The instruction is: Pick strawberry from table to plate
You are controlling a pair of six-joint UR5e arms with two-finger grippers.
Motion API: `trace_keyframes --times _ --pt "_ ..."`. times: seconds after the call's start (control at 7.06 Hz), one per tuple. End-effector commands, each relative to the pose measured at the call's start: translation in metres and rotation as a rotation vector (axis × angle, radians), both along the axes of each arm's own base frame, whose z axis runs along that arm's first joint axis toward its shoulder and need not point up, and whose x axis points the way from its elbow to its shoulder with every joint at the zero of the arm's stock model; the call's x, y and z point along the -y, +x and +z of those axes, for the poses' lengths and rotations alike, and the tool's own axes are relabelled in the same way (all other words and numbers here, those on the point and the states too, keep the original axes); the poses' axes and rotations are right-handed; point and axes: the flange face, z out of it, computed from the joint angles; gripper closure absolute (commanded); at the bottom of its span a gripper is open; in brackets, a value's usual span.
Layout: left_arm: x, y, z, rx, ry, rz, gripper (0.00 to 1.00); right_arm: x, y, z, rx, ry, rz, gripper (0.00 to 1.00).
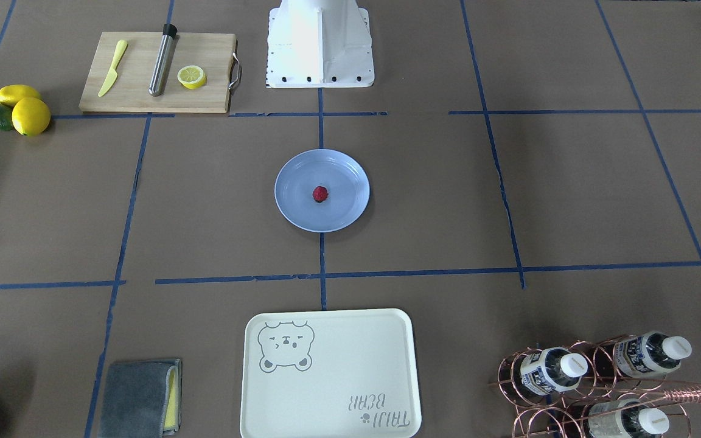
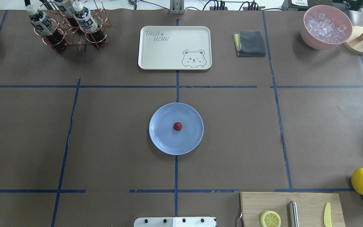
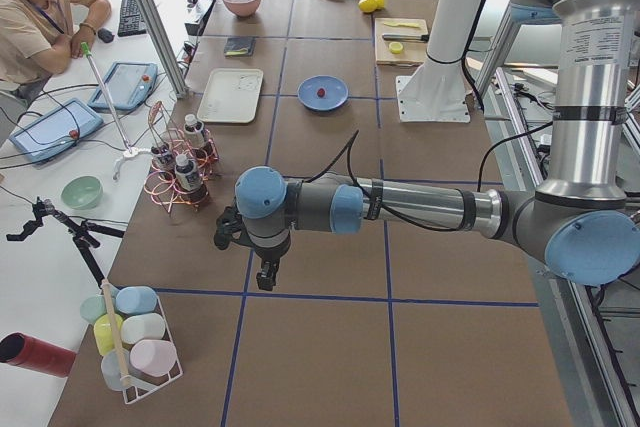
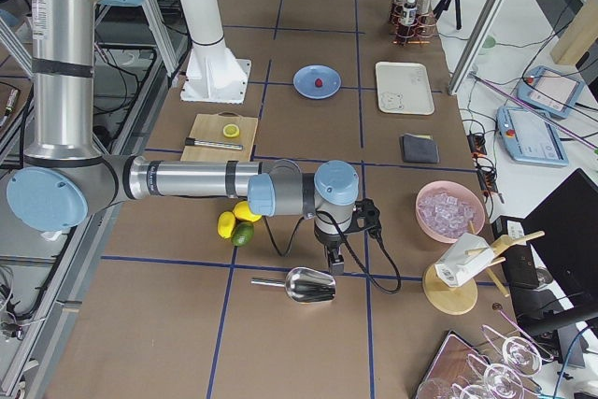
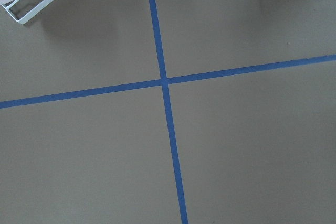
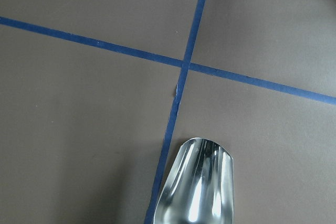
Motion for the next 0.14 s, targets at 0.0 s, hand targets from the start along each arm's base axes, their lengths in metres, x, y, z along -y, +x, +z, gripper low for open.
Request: trace_keyframes --times 0.0 --pt "-0.0005 0.0001 0.0010 0.000 -0.002 0.000 0.00 0.0002 0.0000 -0.0018 0.001 0.003 0.001 0.00"
